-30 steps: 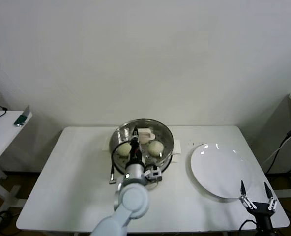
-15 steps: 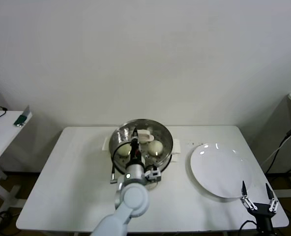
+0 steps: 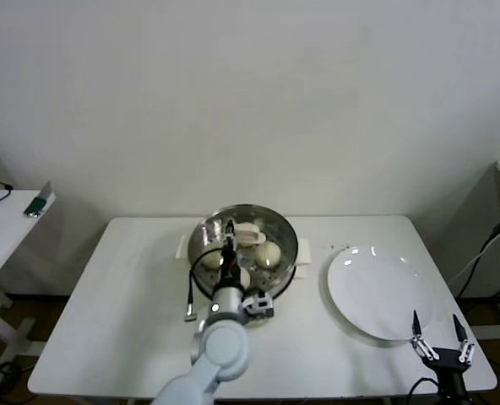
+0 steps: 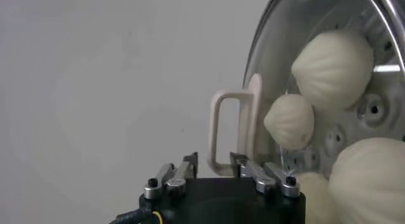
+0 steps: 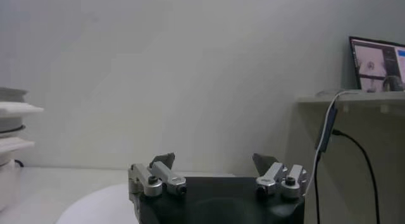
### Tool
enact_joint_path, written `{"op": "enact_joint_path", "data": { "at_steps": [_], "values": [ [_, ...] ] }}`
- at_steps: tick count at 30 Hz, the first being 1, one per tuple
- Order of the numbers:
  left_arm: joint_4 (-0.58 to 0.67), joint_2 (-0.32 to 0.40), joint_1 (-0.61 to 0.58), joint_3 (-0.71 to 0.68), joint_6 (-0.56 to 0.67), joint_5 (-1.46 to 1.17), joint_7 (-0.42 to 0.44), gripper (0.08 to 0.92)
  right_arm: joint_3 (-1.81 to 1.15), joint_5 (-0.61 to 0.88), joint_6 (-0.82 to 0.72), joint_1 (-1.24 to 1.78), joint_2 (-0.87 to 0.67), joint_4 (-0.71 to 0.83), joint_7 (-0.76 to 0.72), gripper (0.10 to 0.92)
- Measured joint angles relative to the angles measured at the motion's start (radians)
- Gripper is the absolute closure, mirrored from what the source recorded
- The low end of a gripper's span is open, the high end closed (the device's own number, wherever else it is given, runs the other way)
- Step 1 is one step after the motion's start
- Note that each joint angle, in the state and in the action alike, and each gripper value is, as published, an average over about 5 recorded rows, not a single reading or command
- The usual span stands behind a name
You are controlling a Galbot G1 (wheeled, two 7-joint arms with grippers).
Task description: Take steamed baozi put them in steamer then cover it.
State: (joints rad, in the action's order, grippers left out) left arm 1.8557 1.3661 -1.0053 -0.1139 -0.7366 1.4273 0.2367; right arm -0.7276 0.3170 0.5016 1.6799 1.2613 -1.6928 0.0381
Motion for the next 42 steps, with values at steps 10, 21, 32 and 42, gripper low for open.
{"op": "enact_joint_path", "data": {
  "at_steps": [10,21,32,42],
  "values": [
    [0.185,-0.102,-0.048,0.032,0.0,-0.29,-0.078,0.277,0.023,0.004,-0.023,-0.012,-0.004,0.005,0.012,0.203],
    [0.291,-0.149,-0.231,0.283,0.036,-0.886,-0.235,0.177,0.046,0.022,-0.045,-0.034,-0.005,0.005,0.02,0.203],
    [0.219,-0.194,-0.429,0.673,0.436,-1.544,-0.279,0.177,0.073,0.016,-0.047,-0.054,-0.018,-0.002,0.002,0.203],
    [0.081,-0.188,-0.541,0.763,0.743,-1.75,-0.288,0.177,0.096,0.019,-0.037,-0.073,-0.032,0.033,-0.011,0.203]
  ]
}}
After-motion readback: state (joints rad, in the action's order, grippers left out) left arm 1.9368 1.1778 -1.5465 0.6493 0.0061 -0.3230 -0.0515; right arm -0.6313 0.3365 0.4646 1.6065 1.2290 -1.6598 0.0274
